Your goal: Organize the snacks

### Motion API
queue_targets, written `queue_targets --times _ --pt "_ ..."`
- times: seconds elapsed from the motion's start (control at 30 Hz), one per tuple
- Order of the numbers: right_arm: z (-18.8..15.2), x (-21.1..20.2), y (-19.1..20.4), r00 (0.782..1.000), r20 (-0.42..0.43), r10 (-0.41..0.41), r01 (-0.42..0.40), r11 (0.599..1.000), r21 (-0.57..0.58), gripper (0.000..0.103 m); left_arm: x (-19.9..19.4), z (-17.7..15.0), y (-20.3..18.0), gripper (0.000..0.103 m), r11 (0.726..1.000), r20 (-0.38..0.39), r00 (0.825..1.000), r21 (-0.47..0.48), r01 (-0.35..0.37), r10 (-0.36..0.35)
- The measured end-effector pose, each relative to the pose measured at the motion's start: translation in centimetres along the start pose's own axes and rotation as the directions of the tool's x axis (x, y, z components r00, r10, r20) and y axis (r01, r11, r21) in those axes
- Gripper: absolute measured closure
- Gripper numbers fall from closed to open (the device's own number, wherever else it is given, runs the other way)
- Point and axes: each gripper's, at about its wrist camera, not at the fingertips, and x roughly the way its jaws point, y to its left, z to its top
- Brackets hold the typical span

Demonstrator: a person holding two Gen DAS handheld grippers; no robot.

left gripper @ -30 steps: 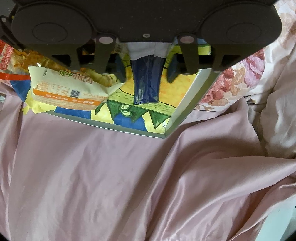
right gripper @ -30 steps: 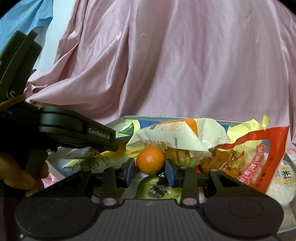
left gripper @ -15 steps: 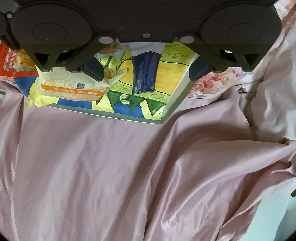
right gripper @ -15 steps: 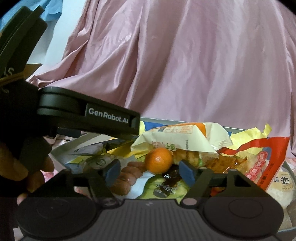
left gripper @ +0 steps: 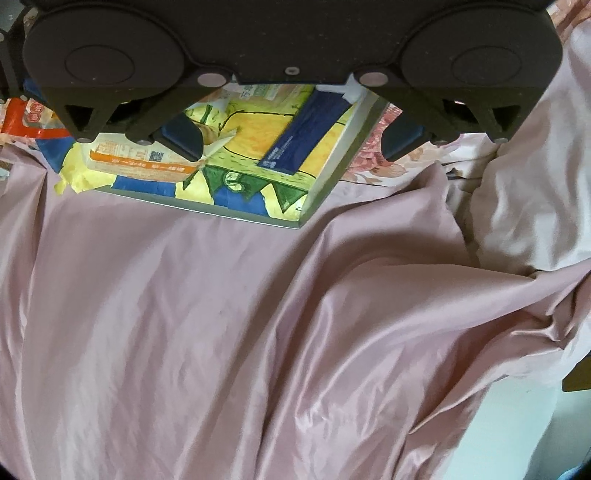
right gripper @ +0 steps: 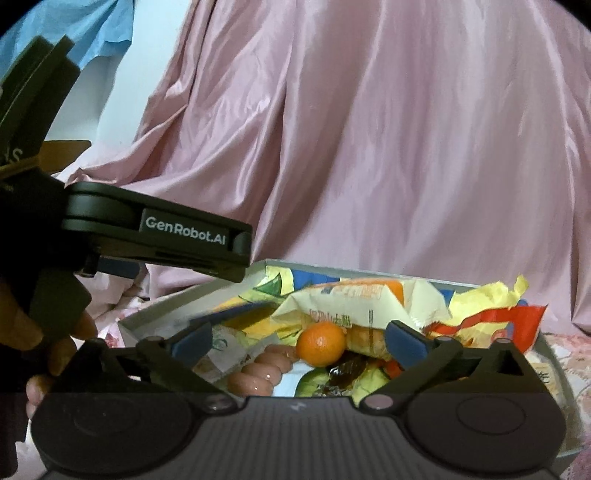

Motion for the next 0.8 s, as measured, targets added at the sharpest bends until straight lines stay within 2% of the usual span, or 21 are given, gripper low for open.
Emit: queue_targets --times 0.57,0.8 --pt "0.8 -3.7 -1.1 0.996 0.018 -0.086 0.085 0.996 0.027 0.0 -4.1 -1.3 1.9 0.001 0.995 0.008 1.0 -0.103 -0.009 0.01" --pt "1.0 -5.1 -1.0 0.994 0.032 -0.105 0.104 0.995 0.007 0.0 -5.7 -2.0 2.5 0.001 0.994 0.011 1.0 -0.108 -0.02 0.022"
